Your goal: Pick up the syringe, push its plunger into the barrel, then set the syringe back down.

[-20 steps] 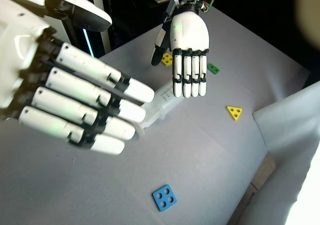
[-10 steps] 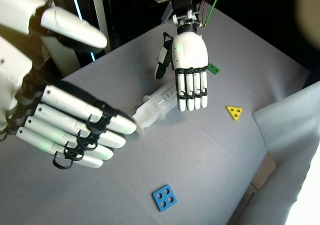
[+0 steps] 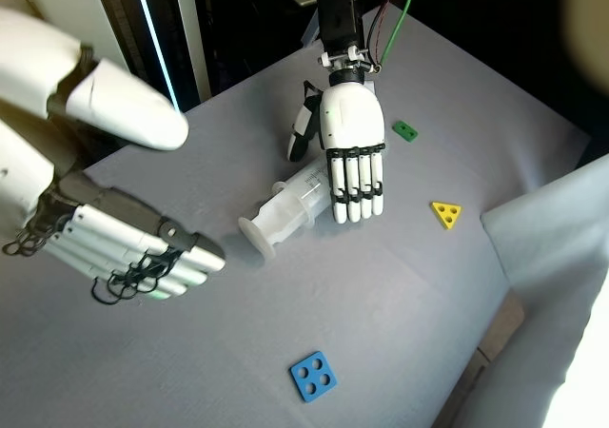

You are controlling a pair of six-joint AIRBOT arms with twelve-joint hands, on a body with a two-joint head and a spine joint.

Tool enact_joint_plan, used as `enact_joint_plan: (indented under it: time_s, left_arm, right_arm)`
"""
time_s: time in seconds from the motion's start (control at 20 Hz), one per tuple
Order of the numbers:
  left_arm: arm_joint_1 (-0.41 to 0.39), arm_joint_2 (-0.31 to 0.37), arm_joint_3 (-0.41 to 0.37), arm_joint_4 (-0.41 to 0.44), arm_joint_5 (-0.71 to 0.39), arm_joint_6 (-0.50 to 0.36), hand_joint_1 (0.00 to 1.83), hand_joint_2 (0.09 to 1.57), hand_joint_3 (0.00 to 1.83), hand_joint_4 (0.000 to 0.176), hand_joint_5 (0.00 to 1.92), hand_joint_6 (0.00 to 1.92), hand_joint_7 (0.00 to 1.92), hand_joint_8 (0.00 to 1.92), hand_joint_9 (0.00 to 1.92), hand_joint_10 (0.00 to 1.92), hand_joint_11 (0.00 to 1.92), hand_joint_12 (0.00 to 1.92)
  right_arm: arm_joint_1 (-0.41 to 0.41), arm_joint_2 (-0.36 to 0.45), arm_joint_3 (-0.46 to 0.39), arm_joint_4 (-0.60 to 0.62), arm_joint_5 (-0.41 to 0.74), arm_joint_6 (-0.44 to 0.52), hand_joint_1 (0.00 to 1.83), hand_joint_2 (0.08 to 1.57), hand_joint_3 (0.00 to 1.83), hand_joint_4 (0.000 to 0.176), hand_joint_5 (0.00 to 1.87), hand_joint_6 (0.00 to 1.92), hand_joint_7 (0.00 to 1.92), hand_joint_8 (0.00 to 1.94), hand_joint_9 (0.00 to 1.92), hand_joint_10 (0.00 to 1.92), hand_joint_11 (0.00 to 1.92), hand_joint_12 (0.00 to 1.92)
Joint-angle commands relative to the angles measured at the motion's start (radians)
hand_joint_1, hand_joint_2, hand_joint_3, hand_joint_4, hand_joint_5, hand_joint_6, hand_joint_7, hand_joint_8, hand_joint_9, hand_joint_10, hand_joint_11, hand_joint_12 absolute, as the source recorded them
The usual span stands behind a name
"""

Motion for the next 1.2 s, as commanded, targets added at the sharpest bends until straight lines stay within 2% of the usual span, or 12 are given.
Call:
enact_joint_plan:
  time_s: [0.0, 0.25, 0.35, 0.55, 0.6, 0.7, 0.8, 0.85, 0.9, 0.95, 1.0, 1.15]
  left_arm:
    - [0.000, -0.011, 0.006, 0.044, -0.052, 0.002, 0.86, 0.93, 0.01, 0.000, 0.02, 0.00, 0.00, 0.00, 0.00, 0.00, 0.03, 0.03]
    - [0.005, -0.028, 0.021, 0.041, -0.052, 0.002, 0.88, 0.94, 0.00, 0.000, 0.05, 0.01, 0.03, 0.01, 0.02, 0.01, 0.04, 0.06]
    - [0.007, -0.030, 0.020, 0.039, -0.052, 0.001, 0.89, 0.94, 0.00, 0.000, 0.09, 0.01, 0.06, 0.01, 0.05, 0.01, 0.00, 0.24]
    - [0.011, -0.032, 0.018, 0.036, -0.056, 0.001, 0.93, 0.98, 0.01, 0.000, 0.11, 0.01, 0.08, 0.01, 0.07, 0.01, 0.00, 0.29]
    - [0.012, -0.032, 0.018, 0.036, -0.056, 0.001, 1.00, 0.99, 0.01, 0.000, 0.16, 0.01, 0.13, 0.01, 0.11, 0.01, 0.00, 0.38]
    - [0.014, -0.032, 0.018, 0.036, -0.056, 0.001, 1.13, 1.10, 0.00, 0.000, 0.41, 0.01, 0.41, 0.01, 0.37, 0.02, 0.01, 0.81]
    - [0.016, -0.033, 0.017, 0.036, -0.057, 0.001, 1.13, 1.10, 0.00, 0.000, 0.41, 0.01, 0.41, 0.01, 0.37, 0.02, 0.01, 0.81]
    - [0.017, -0.033, 0.016, 0.036, -0.059, 0.001, 1.30, 1.16, 0.00, 0.000, 0.73, 0.07, 0.80, 0.91, 0.78, 0.18, 0.31, 0.95]
    - [0.017, -0.033, 0.016, 0.036, -0.060, 0.001, 1.26, 1.16, 0.00, 0.000, 0.93, 0.60, 0.85, 1.33, 0.85, 0.83, 0.58, 1.16]
    - [0.018, -0.033, 0.015, 0.036, -0.060, 0.001, 1.22, 1.21, 0.00, 0.000, 0.89, 0.88, 0.74, 1.61, 0.73, 1.43, 0.66, 1.40]
    - [0.018, -0.033, 0.015, 0.036, -0.061, 0.001, 1.21, 1.23, 0.00, 0.000, 0.87, 0.94, 0.71, 1.66, 0.68, 1.54, 0.64, 1.51]
    - [0.018, -0.033, 0.013, 0.036, -0.063, 0.001, 1.20, 1.24, 0.00, 0.000, 0.86, 1.05, 0.67, 1.65, 0.59, 1.52, 0.51, 1.54]
  right_arm:
    - [0.010, 0.001, -0.006, -0.004, 0.083, 0.012, 0.00, 1.31, 0.00, 0.000, 0.22, 0.00, 0.15, 0.00, 0.09, 0.00, 0.00, 0.19]
    - [0.011, 0.001, -0.009, -0.004, 0.080, 0.011, 0.00, 1.31, 0.00, 0.000, 0.24, 0.00, 0.19, 0.00, 0.11, 0.00, 0.00, 0.25]
    - [0.011, 0.001, -0.010, -0.004, 0.079, 0.012, 0.00, 1.32, 0.00, 0.000, 0.25, 0.01, 0.20, 0.00, 0.12, 0.01, 0.00, 0.30]
    - [0.011, 0.001, -0.021, -0.004, -0.012, 0.084, 0.00, 1.32, 0.00, 0.000, 0.25, 0.01, 0.21, 0.01, 0.14, 0.01, 0.00, 0.38]
    - [0.011, 0.001, -0.022, -0.004, -0.013, 0.084, 0.00, 1.31, 0.00, 0.000, 0.24, 0.00, 0.19, 0.00, 0.12, 0.01, 0.00, 0.31]
    - [0.012, 0.001, -0.022, -0.004, -0.013, 0.083, 0.00, 1.31, 0.00, 0.000, 0.23, 0.00, 0.17, 0.00, 0.10, 0.00, 0.00, 0.27]
    - [0.012, 0.001, -0.024, -0.004, -0.013, 0.084, 0.00, 1.31, 0.00, 0.000, 0.23, 0.00, 0.17, 0.00, 0.10, 0.00, 0.00, 0.27]
    - [0.012, 0.001, -0.025, -0.004, -0.013, 0.085, 0.00, 1.31, 0.00, 0.000, 0.23, 0.00, 0.19, 0.00, 0.12, 0.01, 0.00, 0.30]
    - [0.012, 0.001, -0.027, -0.004, -0.013, 0.089, 0.00, 1.31, 0.00, 0.000, 0.23, 0.00, 0.19, 0.00, 0.12, 0.01, 0.00, 0.31]
    - [0.012, 0.001, -0.030, -0.004, -0.013, 0.093, 0.00, 1.31, 0.00, 0.000, 0.24, 0.00, 0.19, 0.00, 0.14, 0.01, 0.00, 0.34]
    - [0.012, 0.001, -0.031, -0.004, -0.015, 0.109, 0.00, 1.31, 0.00, 0.000, 0.24, 0.00, 0.19, 0.00, 0.14, 0.01, 0.00, 0.34]
    - [0.013, 0.002, -0.034, -0.004, -0.044, 0.139, 0.00, 1.30, 0.00, 0.000, 0.26, 0.01, 0.21, 0.01, 0.15, 0.01, 0.00, 0.34]
